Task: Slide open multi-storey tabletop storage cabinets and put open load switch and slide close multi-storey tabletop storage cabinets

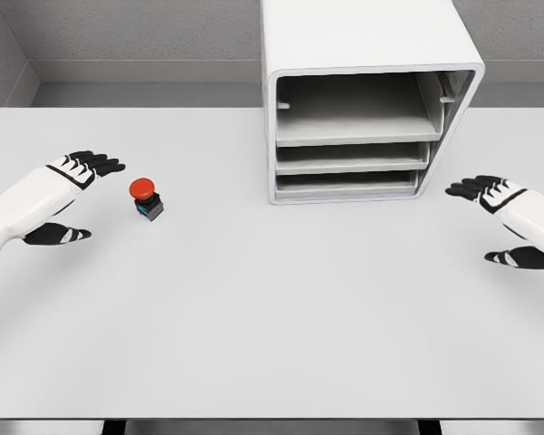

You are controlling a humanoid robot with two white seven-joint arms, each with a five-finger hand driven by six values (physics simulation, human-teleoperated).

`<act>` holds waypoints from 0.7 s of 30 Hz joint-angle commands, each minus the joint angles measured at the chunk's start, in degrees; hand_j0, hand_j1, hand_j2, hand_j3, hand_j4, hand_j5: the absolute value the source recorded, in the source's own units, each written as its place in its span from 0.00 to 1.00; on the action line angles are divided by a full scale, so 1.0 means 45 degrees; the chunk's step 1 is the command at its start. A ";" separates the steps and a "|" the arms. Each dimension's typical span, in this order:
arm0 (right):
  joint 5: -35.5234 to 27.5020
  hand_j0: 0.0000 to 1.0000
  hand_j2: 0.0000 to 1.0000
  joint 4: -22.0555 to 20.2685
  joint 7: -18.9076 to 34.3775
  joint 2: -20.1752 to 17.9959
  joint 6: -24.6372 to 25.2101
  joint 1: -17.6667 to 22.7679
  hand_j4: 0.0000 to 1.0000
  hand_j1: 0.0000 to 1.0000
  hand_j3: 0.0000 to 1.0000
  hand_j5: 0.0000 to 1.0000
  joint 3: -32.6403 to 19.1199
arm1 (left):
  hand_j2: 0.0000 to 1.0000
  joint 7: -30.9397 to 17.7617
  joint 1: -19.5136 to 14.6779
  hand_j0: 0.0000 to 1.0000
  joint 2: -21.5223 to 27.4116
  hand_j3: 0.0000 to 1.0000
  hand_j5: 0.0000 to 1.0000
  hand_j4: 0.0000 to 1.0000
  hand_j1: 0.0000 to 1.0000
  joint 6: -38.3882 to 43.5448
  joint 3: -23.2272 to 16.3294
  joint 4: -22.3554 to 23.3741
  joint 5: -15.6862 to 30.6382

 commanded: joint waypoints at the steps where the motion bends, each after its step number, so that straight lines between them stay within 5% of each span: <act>1: 0.0130 1.00 1.00 -0.0397 -0.0049 -0.0006 0.0015 0.0000 1.00 1.00 1.00 1.00 0.0101 | 1.00 0.0004 0.0000 1.00 0.0020 1.00 1.00 1.00 1.00 0.0021 -0.0001 -0.0004 0.0085; 5: 0.0442 1.00 1.00 -0.0494 0.0029 0.0091 0.0015 -0.0117 1.00 1.00 1.00 1.00 0.0101 | 1.00 -0.0074 -0.0078 1.00 0.0059 1.00 1.00 1.00 1.00 0.0021 0.0038 -0.0024 0.0084; 8: 0.0618 1.00 1.00 -0.0923 -0.0010 0.0150 0.0015 -0.0410 1.00 1.00 1.00 1.00 0.0062 | 1.00 -0.2493 -0.0272 1.00 0.0039 1.00 1.00 1.00 1.00 0.0021 0.0623 -0.0277 0.0162; 10: 0.0559 1.00 1.00 -0.1412 0.0029 0.0169 0.0015 -0.0586 1.00 1.00 1.00 1.00 0.0042 | 1.00 -0.3750 -0.1112 1.00 -0.0039 1.00 1.00 1.00 1.00 0.0021 0.0643 -0.0278 0.0221; 15: 0.0891 0.98 0.98 -0.1607 0.0048 0.0755 0.0015 -0.1191 0.98 0.98 0.98 0.98 0.0101 | 1.00 -0.3750 -0.2656 1.00 -0.0879 1.00 1.00 1.00 1.00 0.0021 0.0604 -0.0258 0.0377; 19: 0.0891 0.70 0.70 -0.1607 0.0029 0.0833 0.0015 -0.1211 0.70 0.70 0.70 0.70 0.0276 | 1.00 -0.3750 -0.3320 1.00 -0.1777 1.00 1.00 1.00 1.00 0.0021 0.0585 -0.0219 0.0338; 21: 0.0911 0.64 0.64 -0.1607 0.0029 0.0853 0.0015 -0.1504 0.64 0.64 0.64 0.64 0.0647 | 1.00 -0.3750 -0.3223 1.00 -0.1777 1.00 1.00 1.00 1.00 0.0021 0.0507 -0.0258 0.0338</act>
